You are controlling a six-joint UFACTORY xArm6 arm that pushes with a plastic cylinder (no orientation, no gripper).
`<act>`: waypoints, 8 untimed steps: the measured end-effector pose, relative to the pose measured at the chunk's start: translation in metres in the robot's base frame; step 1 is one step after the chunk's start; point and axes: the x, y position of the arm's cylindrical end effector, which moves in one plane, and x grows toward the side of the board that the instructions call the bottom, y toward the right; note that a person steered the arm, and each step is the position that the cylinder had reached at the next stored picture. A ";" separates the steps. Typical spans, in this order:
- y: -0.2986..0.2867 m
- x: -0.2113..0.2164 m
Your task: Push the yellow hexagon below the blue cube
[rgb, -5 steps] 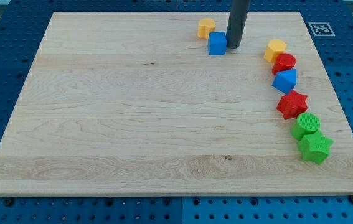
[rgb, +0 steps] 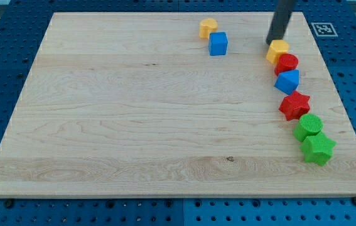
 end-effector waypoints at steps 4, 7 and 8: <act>0.086 0.017; 0.032 0.037; 0.022 0.037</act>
